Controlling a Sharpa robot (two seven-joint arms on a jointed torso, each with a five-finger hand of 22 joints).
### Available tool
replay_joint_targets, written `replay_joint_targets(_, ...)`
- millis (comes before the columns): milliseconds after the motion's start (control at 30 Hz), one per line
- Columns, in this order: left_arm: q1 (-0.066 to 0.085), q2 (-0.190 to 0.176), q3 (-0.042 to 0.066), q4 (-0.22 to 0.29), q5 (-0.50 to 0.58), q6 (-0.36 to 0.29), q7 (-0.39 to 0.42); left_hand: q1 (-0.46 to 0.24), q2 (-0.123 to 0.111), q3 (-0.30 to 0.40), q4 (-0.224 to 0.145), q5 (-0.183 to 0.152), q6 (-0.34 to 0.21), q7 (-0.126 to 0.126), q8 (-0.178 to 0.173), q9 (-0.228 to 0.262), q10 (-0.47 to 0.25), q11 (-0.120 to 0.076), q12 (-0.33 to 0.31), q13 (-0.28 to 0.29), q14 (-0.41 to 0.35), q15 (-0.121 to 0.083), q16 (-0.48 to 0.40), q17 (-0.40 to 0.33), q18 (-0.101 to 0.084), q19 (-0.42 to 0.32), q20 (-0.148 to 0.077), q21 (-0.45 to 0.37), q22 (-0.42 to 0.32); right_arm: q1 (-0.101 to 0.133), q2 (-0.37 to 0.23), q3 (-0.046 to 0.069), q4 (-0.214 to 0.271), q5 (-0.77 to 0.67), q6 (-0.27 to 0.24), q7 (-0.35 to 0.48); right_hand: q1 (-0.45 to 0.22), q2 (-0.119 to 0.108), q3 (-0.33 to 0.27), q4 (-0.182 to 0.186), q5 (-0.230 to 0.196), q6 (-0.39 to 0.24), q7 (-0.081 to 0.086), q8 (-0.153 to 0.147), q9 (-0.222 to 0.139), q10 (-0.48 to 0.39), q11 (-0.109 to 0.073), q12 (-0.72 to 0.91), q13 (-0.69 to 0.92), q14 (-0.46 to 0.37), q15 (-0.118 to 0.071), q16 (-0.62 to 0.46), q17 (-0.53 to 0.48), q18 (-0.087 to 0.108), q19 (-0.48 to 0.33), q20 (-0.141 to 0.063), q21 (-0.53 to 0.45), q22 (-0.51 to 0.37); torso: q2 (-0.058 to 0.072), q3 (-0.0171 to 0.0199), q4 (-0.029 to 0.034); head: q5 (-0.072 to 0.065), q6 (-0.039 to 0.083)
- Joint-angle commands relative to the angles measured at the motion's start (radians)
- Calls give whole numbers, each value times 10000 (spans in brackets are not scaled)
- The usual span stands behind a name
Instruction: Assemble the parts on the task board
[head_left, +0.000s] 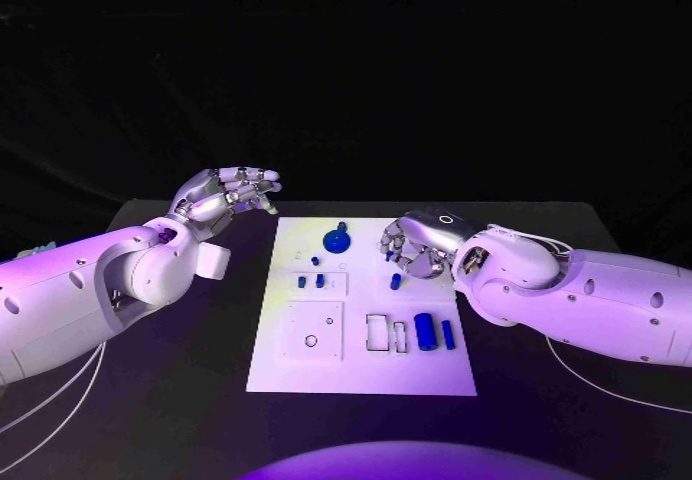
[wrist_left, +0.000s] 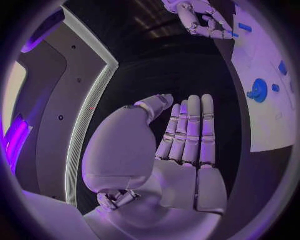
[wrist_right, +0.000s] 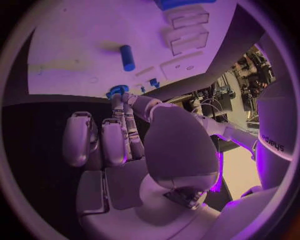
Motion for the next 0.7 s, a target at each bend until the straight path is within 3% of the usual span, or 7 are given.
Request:
replay_joint_targets(33, 2, 67, 8, -16, 58, 43, 30, 64, -20, -6, -76, 37, -69, 27, -63, -10, 6, 54, -70, -12, 25, 14, -68, -13, 1, 13, 28, 40, 13, -32, 162, 6, 193, 501, -65, 216, -67, 14, -54, 10, -15, 69, -11, 45, 29, -50, -67, -69, -10, 421, -66, 25, -18, -71, 46, -31, -6, 1248, -14, -18, 23, 130, 2)
replay_joint_targets(300, -2, 165, 7, -61, 58, 50, 12, 61, -15, -6, -75, 37, -71, 31, -65, -11, 5, 57, -72, -12, 26, 17, -70, -14, 0, 10, 29, 41, 16, -201, 639, 1, 520, 721, 109, 354, -83, 28, -64, 19, 0, 49, -3, 40, 40, -61, -59, -86, -3, 422, -64, 37, -13, -68, 38, -31, -22, 1245, -18, -46, 38, 472, -64)
replay_joint_targets(433, -3, 194, 7, -69, 58, 37, -5, 58, -12, -6, -73, 37, -70, 34, -65, -11, 5, 59, -72, -13, 25, 19, -72, -16, 0, 8, 31, 41, 18, -333, 866, -9, 559, 696, 114, 383, -92, 34, -70, 25, 4, 43, 0, 39, 45, -63, -57, -92, 0, 423, -62, 41, -12, -76, 54, -30, 13, 1261, -12, -34, 0, 659, -104)
replay_joint_targets(567, -3, 233, 7, -72, 58, 35, -13, 58, -12, -6, -73, 37, -70, 34, -65, -11, 5, 59, -72, -13, 25, 19, -72, -16, 0, 8, 31, 41, 18, -510, 1090, -21, 485, 647, 124, 393, -92, 34, -70, 25, 4, 43, 0, 39, 45, -63, -57, -92, 0, 423, -62, 41, -12, -76, 54, -30, 13, 1261, 0, -43, 17, 761, -119)
replay_joint_targets(700, -3, 272, 7, -71, 57, 22, -50, 58, -12, -6, -73, 37, -70, 34, -65, -11, 5, 59, -72, -13, 25, 19, -72, -16, 0, 8, 31, 41, 18, -730, 1345, -45, 315, 615, 162, 446, -102, 38, -79, 29, 9, 34, 2, 38, 51, -67, -55, -99, 4, 423, -59, 47, -10, -79, 61, -29, 27, 1269, 3, -25, 30, 867, -155)
